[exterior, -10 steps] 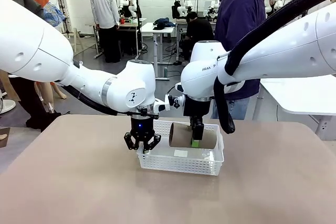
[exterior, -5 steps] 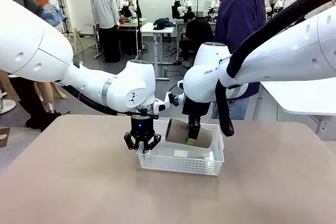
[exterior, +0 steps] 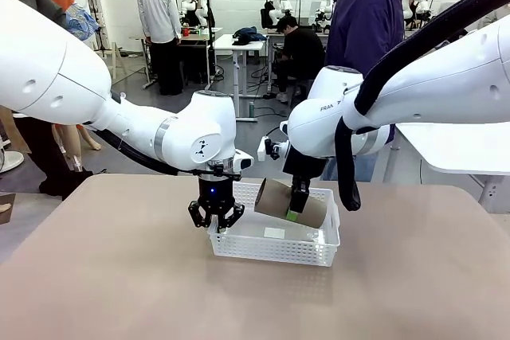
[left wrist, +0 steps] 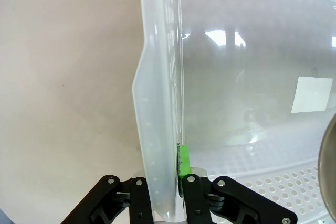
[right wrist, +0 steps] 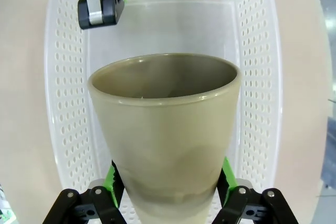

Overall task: Clean and organize the cups into the basket.
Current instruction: Pick up the Organizing basket and move it to the center of the table, then pick up the Reusable plastic cup from the right side of the table and place it inside the Organizing basket.

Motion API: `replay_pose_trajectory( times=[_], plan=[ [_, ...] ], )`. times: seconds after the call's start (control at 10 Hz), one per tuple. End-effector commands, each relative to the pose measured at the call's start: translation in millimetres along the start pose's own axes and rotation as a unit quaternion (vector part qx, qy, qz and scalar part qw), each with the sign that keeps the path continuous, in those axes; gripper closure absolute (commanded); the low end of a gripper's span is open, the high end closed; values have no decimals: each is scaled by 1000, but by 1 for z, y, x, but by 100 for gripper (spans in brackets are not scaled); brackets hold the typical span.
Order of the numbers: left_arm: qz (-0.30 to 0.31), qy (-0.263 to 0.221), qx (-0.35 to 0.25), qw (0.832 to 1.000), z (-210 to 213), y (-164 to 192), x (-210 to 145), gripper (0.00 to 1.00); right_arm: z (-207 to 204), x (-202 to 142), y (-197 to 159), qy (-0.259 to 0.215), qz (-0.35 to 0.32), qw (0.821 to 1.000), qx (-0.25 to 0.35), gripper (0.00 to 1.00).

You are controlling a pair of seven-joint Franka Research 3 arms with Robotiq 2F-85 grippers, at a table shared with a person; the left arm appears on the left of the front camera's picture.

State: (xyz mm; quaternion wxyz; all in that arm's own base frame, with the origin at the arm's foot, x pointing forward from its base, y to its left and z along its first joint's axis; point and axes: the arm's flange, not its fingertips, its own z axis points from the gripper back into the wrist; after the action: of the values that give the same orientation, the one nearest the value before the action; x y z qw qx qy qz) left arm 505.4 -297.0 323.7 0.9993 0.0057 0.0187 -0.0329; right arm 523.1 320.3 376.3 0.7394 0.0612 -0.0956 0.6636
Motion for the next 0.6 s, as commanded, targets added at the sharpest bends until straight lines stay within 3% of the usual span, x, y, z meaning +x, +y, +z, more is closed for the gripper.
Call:
replay_pose_trajectory(
  times=[0.0, 0.5],
  plan=[
    [-5, -3, 0, 1000, -1, 2, -1, 100, 8, -15, 13, -8, 1, 1000, 8, 16],
    [-5, -3, 0, 1000, -1, 2, -1, 100, -8, -27, 4, -19, -2, 998, 67, 16]
  ],
)
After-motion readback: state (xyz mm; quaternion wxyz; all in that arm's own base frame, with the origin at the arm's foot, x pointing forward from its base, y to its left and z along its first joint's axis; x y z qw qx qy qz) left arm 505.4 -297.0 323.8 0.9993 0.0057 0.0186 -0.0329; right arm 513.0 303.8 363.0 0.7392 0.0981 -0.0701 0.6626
